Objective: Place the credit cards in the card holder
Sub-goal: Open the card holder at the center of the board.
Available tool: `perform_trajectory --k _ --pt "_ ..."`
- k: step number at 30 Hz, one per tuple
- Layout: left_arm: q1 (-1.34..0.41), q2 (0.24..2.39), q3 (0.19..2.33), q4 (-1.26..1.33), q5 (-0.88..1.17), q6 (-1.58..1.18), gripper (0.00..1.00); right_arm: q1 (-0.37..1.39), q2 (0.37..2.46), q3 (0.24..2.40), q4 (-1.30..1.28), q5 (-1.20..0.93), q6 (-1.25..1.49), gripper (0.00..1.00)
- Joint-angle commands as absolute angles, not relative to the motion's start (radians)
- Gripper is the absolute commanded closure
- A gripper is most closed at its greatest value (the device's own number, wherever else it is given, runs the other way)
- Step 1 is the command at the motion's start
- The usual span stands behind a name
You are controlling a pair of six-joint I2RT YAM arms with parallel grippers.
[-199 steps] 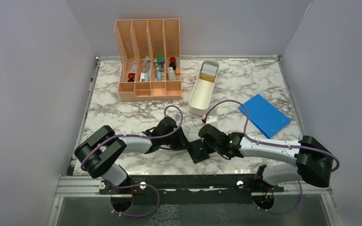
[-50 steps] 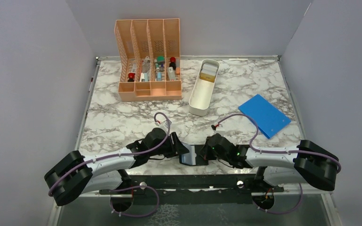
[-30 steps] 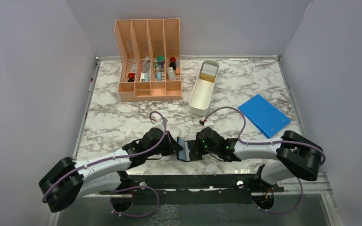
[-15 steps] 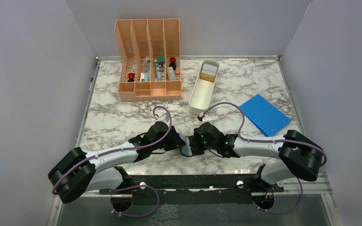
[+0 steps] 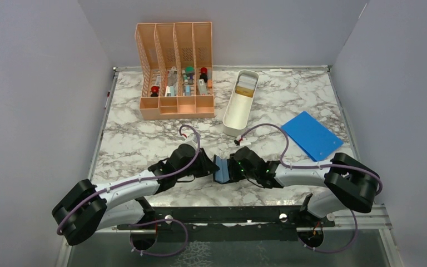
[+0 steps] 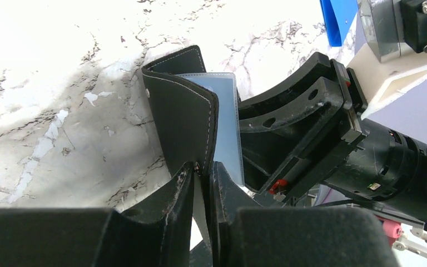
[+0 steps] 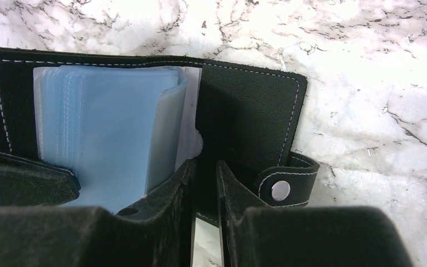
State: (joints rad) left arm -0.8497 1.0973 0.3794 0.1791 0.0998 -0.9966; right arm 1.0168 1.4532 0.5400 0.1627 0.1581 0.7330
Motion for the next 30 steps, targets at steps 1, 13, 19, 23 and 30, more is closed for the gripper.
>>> perform_trajectory --k 1,13,19,23,30 --pt "-0.845 1.098 0.374 0.212 0.095 -0.973 0.83 1.014 1.480 0.510 0.172 0.141 0.745 0.77" --pt "-0.845 1.129 0.425 0.077 0.023 -0.934 0.83 1.012 1.353 0.553 -0.009 0.229 0.739 0.73" --pt "-0.846 1.135 0.439 0.043 0.008 -0.930 0.83 1.009 1.248 0.621 -0.130 0.269 0.698 0.58" --pt "-0.845 1.130 0.444 0.015 -0.007 -0.925 0.83 0.995 1.238 0.690 -0.190 0.336 0.693 0.47" --pt "-0.845 1.090 0.455 -0.046 -0.029 -0.910 0.83 0.883 1.348 0.875 -0.275 0.446 0.725 0.41"
